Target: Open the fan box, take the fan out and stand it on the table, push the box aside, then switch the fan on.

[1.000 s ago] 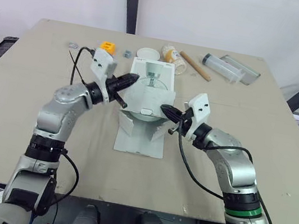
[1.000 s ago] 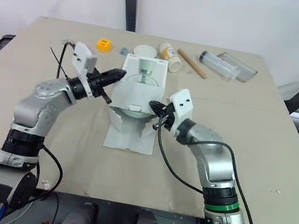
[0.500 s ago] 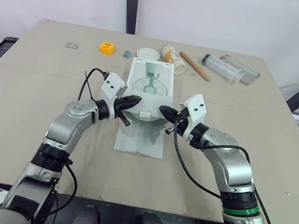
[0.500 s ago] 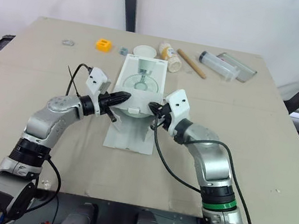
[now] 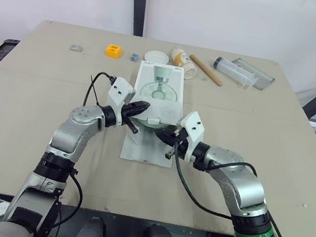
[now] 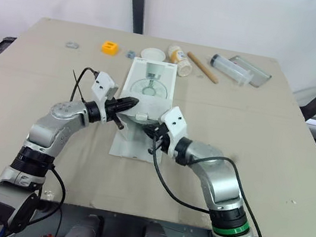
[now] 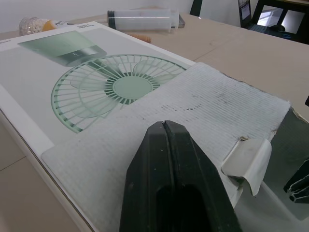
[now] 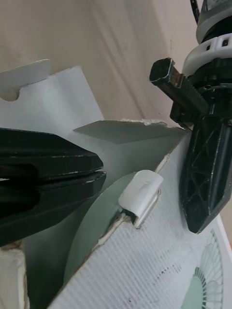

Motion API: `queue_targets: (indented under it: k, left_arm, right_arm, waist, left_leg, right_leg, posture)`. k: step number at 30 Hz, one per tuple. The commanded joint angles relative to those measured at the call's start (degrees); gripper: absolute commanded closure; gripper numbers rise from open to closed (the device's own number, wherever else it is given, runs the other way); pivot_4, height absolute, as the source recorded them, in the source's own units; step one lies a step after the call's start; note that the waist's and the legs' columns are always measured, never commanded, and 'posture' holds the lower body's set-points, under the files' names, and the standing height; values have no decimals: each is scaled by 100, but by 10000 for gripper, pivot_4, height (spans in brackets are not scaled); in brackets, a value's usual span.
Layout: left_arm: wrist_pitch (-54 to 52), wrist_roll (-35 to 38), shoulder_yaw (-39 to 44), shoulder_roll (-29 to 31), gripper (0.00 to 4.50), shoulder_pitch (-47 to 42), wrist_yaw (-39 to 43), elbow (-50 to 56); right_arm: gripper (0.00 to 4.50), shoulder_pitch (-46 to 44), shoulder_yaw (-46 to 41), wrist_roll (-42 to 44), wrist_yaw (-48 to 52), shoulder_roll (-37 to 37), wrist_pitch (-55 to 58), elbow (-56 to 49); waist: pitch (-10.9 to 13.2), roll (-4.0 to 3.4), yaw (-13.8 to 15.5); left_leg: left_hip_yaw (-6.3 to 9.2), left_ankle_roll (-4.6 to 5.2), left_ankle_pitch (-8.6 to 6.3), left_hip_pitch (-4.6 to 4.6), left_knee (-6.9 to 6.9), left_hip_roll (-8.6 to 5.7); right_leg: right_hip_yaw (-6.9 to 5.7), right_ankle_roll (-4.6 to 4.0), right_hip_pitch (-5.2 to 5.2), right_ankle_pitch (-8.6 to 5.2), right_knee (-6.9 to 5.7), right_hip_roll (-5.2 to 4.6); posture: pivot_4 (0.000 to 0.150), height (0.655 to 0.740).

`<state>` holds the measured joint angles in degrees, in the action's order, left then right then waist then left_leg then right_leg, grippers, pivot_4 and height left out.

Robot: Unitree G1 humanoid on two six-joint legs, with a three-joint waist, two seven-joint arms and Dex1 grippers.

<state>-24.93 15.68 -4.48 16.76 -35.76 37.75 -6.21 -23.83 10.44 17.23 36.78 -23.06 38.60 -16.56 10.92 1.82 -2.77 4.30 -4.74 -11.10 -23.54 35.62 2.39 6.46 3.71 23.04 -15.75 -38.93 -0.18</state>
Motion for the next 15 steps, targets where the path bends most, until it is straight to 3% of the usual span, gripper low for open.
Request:
queue_targets:
  k: [1, 8, 15]
  left_arm:
    - [-49, -76, -28, 39, 45000, 15, -17, 6]
    - [-13, -94, -28, 54, 45000, -33, 5, -78]
    - [-10, -105, -33, 32, 45000, -75, 14, -112]
  right_arm:
    - [44811, 236, -177, 128, -53, -230, 390, -496]
    - [44811, 557, -536, 136, -129, -691, 714, -669]
    - [44811, 484, -802, -309, -558, -731, 91, -73]
  waist:
    - [0, 1, 0]
    - [0, 1, 1]
    - [-1, 1, 0]
  left_leg:
    - [0, 0, 0, 0, -1, 0]
    - [0, 0, 0, 1, 0, -1]
    - [0, 0, 0, 2, 0, -1]
  right_leg:
    - [0, 2, 0, -1, 0, 0]
    - [0, 2, -1, -2, 0, 0]
    - [0, 3, -2, -2, 0, 0]
  posture:
    - [1500, 7400]
    - [1500, 7400]
    - [1500, 7400]
